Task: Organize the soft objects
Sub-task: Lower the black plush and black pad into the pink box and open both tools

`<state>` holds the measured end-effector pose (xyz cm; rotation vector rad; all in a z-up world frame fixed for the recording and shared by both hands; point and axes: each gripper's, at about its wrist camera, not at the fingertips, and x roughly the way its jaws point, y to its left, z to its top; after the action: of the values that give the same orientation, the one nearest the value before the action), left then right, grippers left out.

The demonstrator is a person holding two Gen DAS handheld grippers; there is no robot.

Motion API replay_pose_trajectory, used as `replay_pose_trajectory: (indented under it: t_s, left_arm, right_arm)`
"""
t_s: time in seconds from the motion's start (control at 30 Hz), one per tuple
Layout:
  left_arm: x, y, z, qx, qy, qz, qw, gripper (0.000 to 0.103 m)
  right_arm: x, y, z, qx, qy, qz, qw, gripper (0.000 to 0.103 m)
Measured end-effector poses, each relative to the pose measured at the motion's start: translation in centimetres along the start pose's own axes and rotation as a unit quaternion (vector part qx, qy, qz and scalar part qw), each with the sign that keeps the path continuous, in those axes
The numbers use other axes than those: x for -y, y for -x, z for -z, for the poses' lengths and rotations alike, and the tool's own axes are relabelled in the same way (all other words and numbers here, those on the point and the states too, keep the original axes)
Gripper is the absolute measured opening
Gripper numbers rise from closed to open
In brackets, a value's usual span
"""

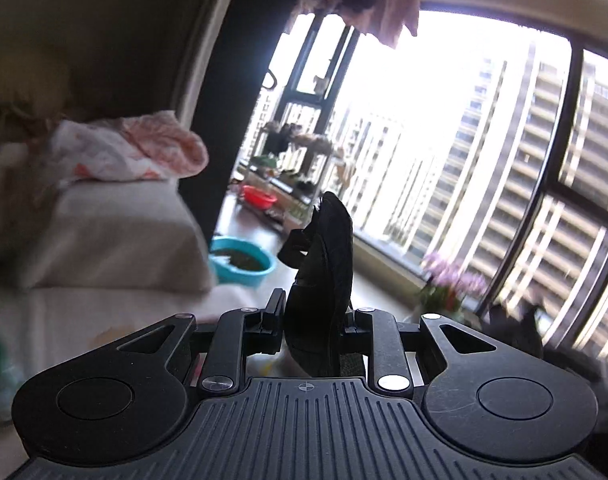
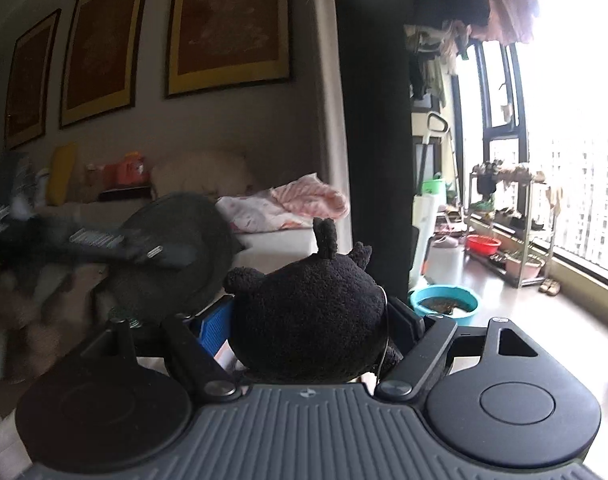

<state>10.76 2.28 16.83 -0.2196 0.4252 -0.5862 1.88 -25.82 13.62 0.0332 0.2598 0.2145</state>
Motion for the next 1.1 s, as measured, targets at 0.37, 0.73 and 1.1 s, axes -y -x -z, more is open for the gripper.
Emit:
replay_pose_trajectory:
  t_s: [0.37,0.73,1.1]
  left_arm:
    - [-5.6,-15.1,1.7,-0.104,0.117,-0.057,0.9860,0.027]
    - [-6.2,-11.5,3.6,-0.068,0.078,-0.068,0.9922,0.027]
    - [-5.0,-14.4,6.8,-0.149,0.016,-0.103,0.9834,0.027]
  right_arm:
    - [2.6,-2.3,1.9,-0.046,-0.008,0.033,0.998,0.079]
    - [3.1,-7.8,-2.3,-0.063,-0.033,-0.011,0.997,0.079]
    - [3.9,-28.8,-5.6,-0.244,-0.119,0.009,0.962,0.079]
